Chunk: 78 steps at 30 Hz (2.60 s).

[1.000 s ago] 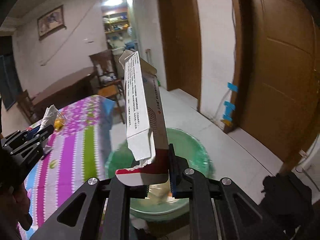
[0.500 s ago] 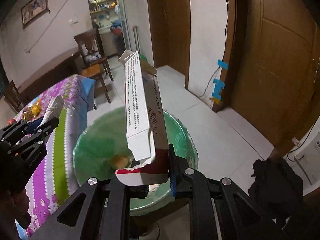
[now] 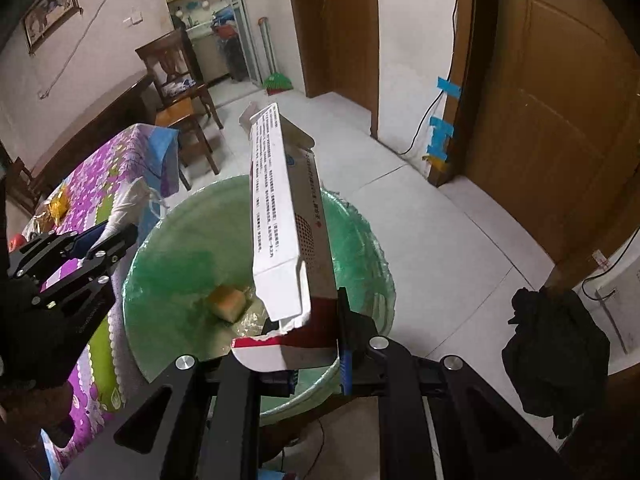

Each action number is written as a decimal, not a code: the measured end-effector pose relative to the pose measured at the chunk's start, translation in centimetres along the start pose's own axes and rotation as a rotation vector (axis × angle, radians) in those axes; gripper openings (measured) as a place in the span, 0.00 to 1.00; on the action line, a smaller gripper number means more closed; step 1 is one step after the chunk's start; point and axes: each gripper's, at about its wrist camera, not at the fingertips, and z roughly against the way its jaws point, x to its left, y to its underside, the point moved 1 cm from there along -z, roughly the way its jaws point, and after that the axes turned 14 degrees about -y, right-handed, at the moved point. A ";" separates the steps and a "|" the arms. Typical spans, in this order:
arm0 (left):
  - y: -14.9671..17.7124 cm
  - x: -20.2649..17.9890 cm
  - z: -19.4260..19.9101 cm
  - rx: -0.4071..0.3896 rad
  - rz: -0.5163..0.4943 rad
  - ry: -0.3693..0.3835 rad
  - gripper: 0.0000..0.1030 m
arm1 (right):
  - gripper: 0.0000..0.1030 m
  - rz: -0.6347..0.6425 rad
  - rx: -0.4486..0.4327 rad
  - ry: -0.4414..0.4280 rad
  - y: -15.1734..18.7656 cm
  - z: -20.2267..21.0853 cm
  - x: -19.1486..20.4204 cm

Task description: Collect trash

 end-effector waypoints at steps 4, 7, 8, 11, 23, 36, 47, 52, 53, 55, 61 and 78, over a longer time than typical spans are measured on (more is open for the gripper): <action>-0.2 -0.4 -0.7 0.011 -0.014 0.008 0.18 | 0.16 -0.018 0.022 -0.020 -0.5 -0.7 -0.1; -0.3 -0.7 -1.1 0.018 -0.026 0.011 0.18 | 0.16 -0.032 0.040 -0.025 -0.7 -1.3 0.0; -0.3 -0.8 -1.2 0.020 -0.029 0.011 0.18 | 0.16 -0.034 0.045 -0.027 -0.8 -1.5 0.1; -0.4 -1.1 -1.6 0.031 -0.039 0.018 0.18 | 0.16 -0.037 0.067 -0.030 -0.7 -2.0 0.1; -0.2 -2.0 -3.3 0.092 -0.077 0.063 0.20 | 0.18 -0.012 0.108 -0.002 -1.0 -4.3 1.1; 0.3 -3.7 -1.6 0.011 -0.173 0.022 0.64 | 0.35 -0.031 0.061 0.035 -0.7 -2.4 -0.8; 0.7 -3.0 -0.9 0.002 -0.153 -0.002 0.64 | 0.36 -0.014 0.033 0.066 0.4 -1.3 -1.1; 1.0 -2.1 -0.2 -0.005 -0.115 -0.006 0.64 | 0.46 -0.030 0.002 0.066 1.0 -0.5 -1.7; 1.1 -1.9 -0.1 -0.008 -0.106 -0.009 0.64 | 0.46 -0.038 -0.003 0.059 1.2 -0.4 -1.8; 1.3 -1.2 0.2 -0.015 -0.082 -0.019 0.64 | 0.50 -0.048 -0.016 0.052 1.4 -0.2 -2.0; 2.2 1.1 0.6 -0.014 -0.004 -0.043 0.65 | 0.61 -0.071 -0.122 0.053 2.3 1.3 -1.7; 6.6 7.7 2.2 0.020 0.125 -0.119 0.75 | 0.95 -0.065 -0.444 0.047 4.3 5.3 3.6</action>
